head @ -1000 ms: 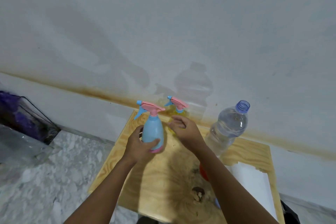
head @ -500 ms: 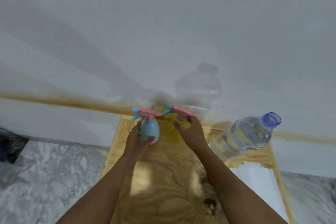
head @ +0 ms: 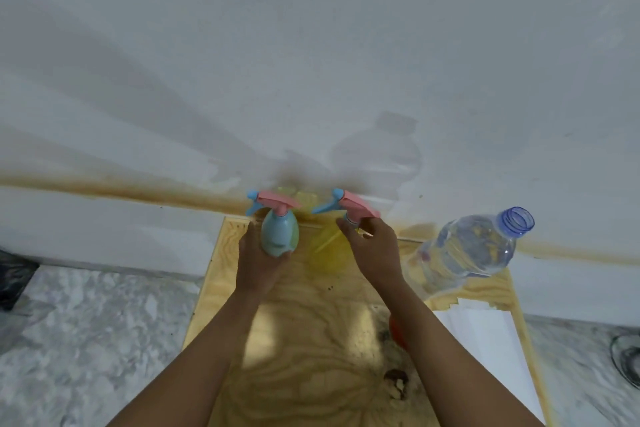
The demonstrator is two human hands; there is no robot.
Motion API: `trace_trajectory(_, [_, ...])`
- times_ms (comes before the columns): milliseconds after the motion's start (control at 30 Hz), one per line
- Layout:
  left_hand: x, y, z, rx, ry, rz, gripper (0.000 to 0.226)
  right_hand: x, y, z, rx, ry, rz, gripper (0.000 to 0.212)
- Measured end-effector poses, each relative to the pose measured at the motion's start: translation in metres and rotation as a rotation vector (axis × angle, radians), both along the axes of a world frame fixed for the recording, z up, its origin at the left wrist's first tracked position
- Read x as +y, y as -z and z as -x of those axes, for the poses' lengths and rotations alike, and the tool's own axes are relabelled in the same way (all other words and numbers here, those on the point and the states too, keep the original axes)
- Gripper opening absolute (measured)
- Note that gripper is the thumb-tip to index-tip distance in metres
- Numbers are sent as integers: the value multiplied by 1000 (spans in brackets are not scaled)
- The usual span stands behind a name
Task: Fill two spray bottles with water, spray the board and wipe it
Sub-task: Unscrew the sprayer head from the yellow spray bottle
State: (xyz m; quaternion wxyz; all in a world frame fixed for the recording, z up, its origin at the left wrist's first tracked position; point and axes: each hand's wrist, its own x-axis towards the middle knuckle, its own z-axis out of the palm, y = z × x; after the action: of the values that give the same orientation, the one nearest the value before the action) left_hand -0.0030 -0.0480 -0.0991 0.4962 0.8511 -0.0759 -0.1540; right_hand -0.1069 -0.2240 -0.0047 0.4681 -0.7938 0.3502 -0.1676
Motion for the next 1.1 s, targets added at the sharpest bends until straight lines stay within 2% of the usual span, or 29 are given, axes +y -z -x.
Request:
trace_trajectory(100, [4, -6, 40, -126, -9, 27, 93, 0, -10, 19, -26, -37, -1, 28])
trace_trajectory(200, [8, -16, 82, -241, 207, 29, 101, 5, -18, 40, -22, -61, 21, 29])
trace_trajectory(267, [3, -33, 106, -226, 309, 46, 109, 12, -24, 53, -39, -93, 30, 31])
trace_trajectory(333, [-5, -52, 123, -154, 260, 94, 105, 22, -31, 63, -71, -111, 27, 31])
trace_trajectory(433, [-11, -68, 134, -180, 148, 133, 74, 33, -41, 74, -142, -111, -20, 35])
trace_trajectory(600, [-4, -80, 153, -314, 131, 126, 79, 42, -51, 90, -198, -152, -39, 30])
trace_trajectory(833, [6, -98, 168, -111, 92, 189, 63, 49, -64, 107, -310, -214, -109, 14])
trace_trajectory(1000, [17, -106, 170, -6, 124, 237, 85, 49, -78, 112, -305, -388, -187, 9])
trace_trajectory(1100, [21, -114, 170, 24, 150, 255, 62, 44, -85, 113, -296, -507, -321, 19])
